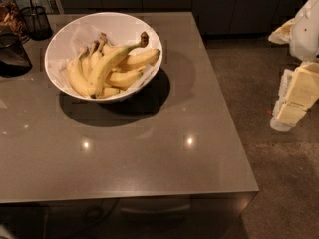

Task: Pick banana from white bowl

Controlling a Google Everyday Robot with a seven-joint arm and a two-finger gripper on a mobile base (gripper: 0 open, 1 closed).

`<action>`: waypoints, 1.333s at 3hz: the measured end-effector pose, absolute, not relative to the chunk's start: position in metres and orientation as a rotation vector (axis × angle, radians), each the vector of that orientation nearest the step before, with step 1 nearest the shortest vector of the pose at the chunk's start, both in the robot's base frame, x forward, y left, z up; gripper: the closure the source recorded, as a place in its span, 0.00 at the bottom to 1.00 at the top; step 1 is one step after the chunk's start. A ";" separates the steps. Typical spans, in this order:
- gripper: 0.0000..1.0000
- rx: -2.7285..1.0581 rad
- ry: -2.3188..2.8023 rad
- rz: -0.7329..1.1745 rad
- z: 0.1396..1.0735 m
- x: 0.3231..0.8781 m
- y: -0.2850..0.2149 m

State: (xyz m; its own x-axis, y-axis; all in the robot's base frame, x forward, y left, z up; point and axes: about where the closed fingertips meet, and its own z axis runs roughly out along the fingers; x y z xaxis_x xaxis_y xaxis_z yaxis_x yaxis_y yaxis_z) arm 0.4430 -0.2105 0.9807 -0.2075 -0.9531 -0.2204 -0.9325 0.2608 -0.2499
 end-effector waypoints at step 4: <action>0.00 -2.037 2.075 0.037 0.956 0.526 -0.062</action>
Offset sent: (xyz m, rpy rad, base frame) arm 0.0763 0.1292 -0.0280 -0.0251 0.1997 0.1991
